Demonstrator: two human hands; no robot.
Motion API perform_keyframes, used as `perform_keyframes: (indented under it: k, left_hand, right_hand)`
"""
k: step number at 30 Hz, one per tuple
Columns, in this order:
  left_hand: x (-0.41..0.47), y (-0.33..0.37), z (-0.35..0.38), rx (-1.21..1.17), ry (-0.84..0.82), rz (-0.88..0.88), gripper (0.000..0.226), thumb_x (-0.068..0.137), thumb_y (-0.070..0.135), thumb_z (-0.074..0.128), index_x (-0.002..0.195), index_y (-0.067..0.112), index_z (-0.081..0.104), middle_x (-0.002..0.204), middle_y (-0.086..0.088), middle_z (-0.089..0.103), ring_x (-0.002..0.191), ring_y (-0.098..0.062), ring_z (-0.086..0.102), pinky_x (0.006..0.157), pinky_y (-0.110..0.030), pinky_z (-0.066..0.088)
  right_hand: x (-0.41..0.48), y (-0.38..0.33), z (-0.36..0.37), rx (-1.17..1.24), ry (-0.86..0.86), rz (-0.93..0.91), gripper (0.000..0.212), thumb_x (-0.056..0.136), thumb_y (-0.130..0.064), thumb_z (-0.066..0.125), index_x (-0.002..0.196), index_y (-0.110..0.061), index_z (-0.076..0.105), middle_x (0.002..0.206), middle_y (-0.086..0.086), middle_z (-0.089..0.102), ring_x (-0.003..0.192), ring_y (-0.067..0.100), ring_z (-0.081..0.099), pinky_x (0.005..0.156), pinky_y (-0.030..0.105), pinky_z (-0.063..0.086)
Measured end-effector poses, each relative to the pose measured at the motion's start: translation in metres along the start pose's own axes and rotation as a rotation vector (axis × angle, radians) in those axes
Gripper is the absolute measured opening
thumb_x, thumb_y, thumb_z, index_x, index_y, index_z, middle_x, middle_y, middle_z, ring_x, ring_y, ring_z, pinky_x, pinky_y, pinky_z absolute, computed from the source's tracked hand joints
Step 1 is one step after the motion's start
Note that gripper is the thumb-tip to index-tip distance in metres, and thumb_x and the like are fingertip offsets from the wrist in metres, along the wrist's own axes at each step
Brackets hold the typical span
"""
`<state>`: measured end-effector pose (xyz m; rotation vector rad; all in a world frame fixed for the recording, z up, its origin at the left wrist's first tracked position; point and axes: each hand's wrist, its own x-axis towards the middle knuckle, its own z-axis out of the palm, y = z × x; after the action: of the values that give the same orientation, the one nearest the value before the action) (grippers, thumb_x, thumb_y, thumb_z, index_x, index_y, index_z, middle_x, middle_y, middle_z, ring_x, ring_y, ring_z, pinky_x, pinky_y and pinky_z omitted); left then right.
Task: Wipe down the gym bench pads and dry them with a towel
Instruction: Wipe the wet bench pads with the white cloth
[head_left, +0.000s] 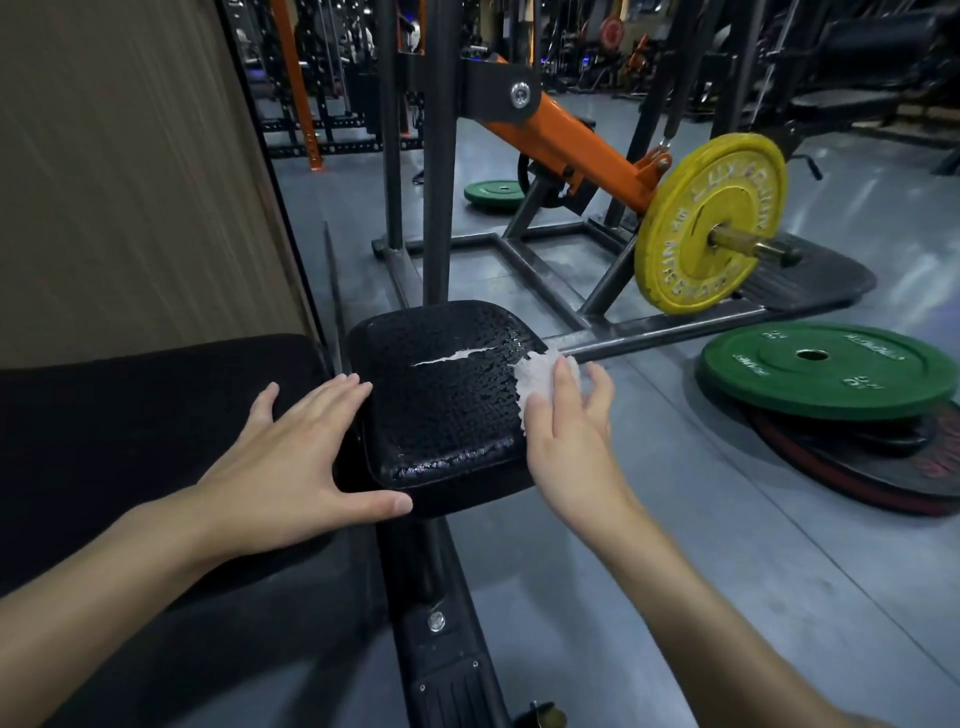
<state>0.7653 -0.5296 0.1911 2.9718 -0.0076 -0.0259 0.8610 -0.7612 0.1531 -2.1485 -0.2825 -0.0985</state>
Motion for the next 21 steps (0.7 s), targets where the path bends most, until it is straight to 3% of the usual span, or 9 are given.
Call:
perform_keyframes:
  k: [4,7,10,12,16,19,21]
  left_hand:
    - [0.0,0.0,0.0,-0.045,0.009,-0.007,0.129,0.053,0.101,0.029,0.156,0.029,-0.002,0.162,0.016,-0.006,0.14,0.011,-0.018,0.119,-0.043,-0.015]
    - [-0.002,0.001,-0.008,-0.131,-0.012,-0.012,0.13,0.052,0.102,0.029,0.156,0.028,0.006,0.16,0.018,-0.003,0.14,0.013,-0.018,0.119,-0.041,-0.017]
    - [0.007,-0.004,-0.02,-0.31,-0.056,-0.084,0.134,0.047,0.104,0.035,0.156,0.027,0.014,0.157,0.023,0.003,0.141,0.011,-0.02,0.12,-0.036,-0.014]
    - [0.013,-0.004,-0.023,-0.27,-0.103,-0.102,0.141,0.043,0.105,0.033,0.157,0.025,0.01,0.161,0.018,0.003,0.142,0.006,-0.024,0.119,-0.037,-0.016]
    - [0.019,-0.003,-0.03,-0.239,-0.206,-0.123,0.136,0.052,0.097,0.045,0.156,0.022,0.0,0.163,0.012,-0.003,0.141,0.001,-0.03,0.116,-0.042,-0.021]
    - [0.02,-0.002,-0.037,-0.247,-0.271,-0.129,0.134,0.058,0.093,0.049,0.156,0.02,-0.006,0.163,0.01,-0.01,0.14,-0.002,-0.034,0.115,-0.043,-0.024]
    - [0.023,-0.002,-0.04,-0.268,-0.297,-0.13,0.134,0.058,0.092,0.051,0.156,0.02,-0.007,0.162,0.011,-0.012,0.139,-0.001,-0.036,0.114,-0.042,-0.026]
  right_hand:
    - [0.033,-0.005,-0.006,-0.18,-0.117,0.032,0.052,0.103,-0.029,0.033,0.152,-0.012,0.026,0.147,0.013,0.032,0.133,0.036,0.039,0.109,0.043,0.032]
    - [0.031,-0.017,-0.011,-0.467,-0.078,0.052,0.055,0.103,-0.039,0.027,0.154,-0.018,0.025,0.158,0.014,0.022,0.143,0.032,0.027,0.112,0.045,0.025]
    - [0.002,-0.031,-0.013,-0.37,-0.112,0.022,0.059,0.102,-0.043,0.018,0.152,-0.015,0.029,0.155,0.019,0.024,0.14,0.035,0.025,0.116,0.049,0.025]
    - [0.002,-0.034,-0.013,-0.347,-0.203,0.099,0.064,0.099,-0.043,0.012,0.154,-0.013,0.024,0.157,0.019,0.021,0.142,0.037,0.023,0.117,0.048,0.022]
    - [0.045,-0.048,-0.008,-0.466,-0.261,0.136,0.068,0.095,-0.041,0.015,0.149,-0.002,0.033,0.137,0.027,0.042,0.115,0.047,0.046,0.098,0.048,0.036]
    - [0.063,-0.053,-0.006,-0.533,-0.321,0.098,0.059,0.101,-0.035,0.026,0.153,-0.006,0.025,0.14,0.021,0.039,0.116,0.043,0.045,0.095,0.046,0.037]
    - [0.06,-0.054,-0.008,-0.554,-0.318,0.078,0.07,0.094,-0.044,0.015,0.154,-0.009,0.023,0.144,0.02,0.035,0.118,0.042,0.043,0.097,0.046,0.037]
